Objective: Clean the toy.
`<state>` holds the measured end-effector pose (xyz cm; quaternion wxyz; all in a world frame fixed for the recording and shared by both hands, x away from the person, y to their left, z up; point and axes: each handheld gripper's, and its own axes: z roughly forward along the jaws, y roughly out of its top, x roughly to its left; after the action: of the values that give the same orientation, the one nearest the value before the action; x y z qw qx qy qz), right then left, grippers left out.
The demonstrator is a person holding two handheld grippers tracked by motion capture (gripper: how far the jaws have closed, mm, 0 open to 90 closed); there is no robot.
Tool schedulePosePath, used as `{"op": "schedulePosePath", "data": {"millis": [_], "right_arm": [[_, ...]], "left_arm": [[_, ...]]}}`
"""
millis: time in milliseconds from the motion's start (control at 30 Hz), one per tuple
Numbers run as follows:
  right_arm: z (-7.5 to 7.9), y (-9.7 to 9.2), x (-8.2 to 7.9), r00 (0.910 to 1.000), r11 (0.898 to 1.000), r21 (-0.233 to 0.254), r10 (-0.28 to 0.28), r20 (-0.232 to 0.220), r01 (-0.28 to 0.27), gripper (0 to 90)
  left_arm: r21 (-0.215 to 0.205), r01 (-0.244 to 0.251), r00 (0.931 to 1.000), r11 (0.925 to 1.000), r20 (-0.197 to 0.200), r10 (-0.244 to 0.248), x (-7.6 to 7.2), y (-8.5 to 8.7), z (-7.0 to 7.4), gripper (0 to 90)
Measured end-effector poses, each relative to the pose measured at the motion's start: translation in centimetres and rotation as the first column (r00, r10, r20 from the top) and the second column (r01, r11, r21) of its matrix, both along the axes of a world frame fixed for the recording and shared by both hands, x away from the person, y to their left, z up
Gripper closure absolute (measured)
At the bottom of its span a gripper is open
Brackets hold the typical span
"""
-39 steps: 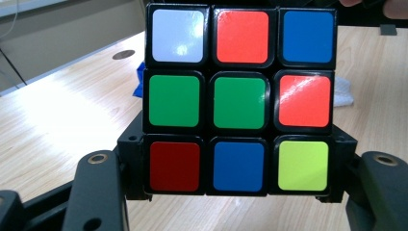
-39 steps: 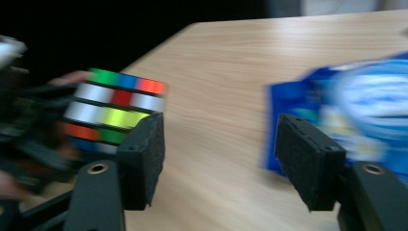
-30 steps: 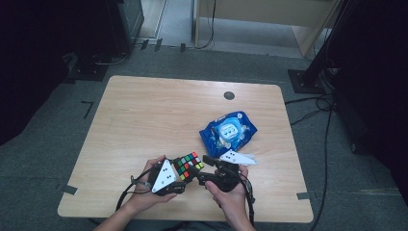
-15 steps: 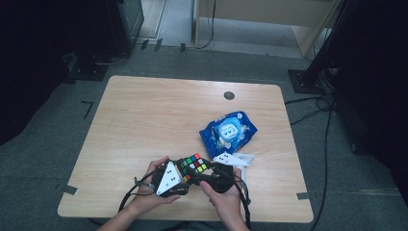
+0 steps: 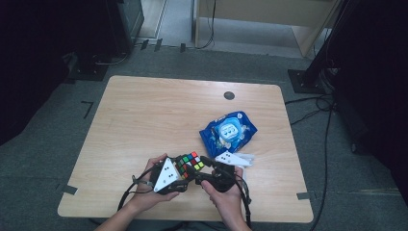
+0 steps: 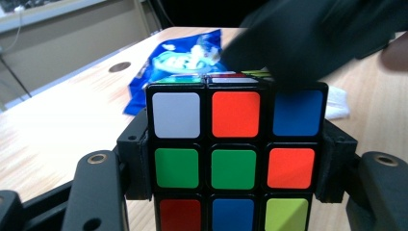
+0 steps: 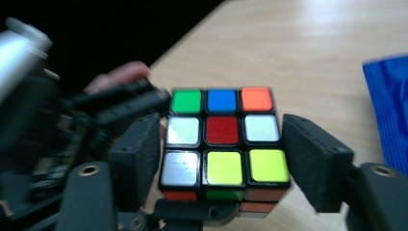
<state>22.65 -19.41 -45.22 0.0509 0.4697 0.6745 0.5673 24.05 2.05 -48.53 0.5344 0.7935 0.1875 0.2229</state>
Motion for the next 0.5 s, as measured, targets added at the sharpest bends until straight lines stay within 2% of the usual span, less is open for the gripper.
{"op": "schedulePosePath", "data": {"millis": [100, 200, 267, 300, 367, 500], "right_arm": [[0.5, -1.2, -0.2, 0.9985, 0.999, 0.039, -0.035, 0.041, 0.033, 29.2], [0.0, -2.2, -0.5, 0.9943, 0.996, 0.047, -0.076, 0.075, 0.073, 30.0], [-0.8, -2.1, -0.7, 0.9923, 0.996, 0.008, -0.088, 0.087, 0.087, 30.9], [-1.2, -1.9, -0.8, 0.9933, 0.997, -0.006, -0.079, 0.084, 0.080, 30.9], [-2.1, -1.1, -0.8, 0.9958, 0.998, -0.044, -0.046, 0.079, 0.050, 29.7], [-2.5, 1.3, -0.8, 0.9939, 0.996, -0.091, 0.012, 0.110, -0.002, 25.5]], "left_arm": [[-0.048, -0.029, 0.9981, 0.9984, -0.056, 0.027, 0.9, 1.0, 0.2, 33.6], [-0.130, -0.065, 0.9893, 0.9893, -0.138, 0.047, 1.9, 2.2, 0.7, 33.7], [-0.169, -0.080, 0.9828, 0.9824, -0.178, 0.050, 2.3, 2.6, 0.9, 33.6], [-0.192, -0.088, 0.9775, 0.9775, -0.206, 0.048, 2.5, 2.9, 1.1, 33.7], [-0.222, -0.094, 0.9710, 0.9705, -0.235, 0.040, 2.7, 3.1, 1.3, 33.7], [-0.252, -0.097, 0.9651, 0.9629, -0.260, 0.029, 2.7, 3.1, 1.6, 33.7]]}}
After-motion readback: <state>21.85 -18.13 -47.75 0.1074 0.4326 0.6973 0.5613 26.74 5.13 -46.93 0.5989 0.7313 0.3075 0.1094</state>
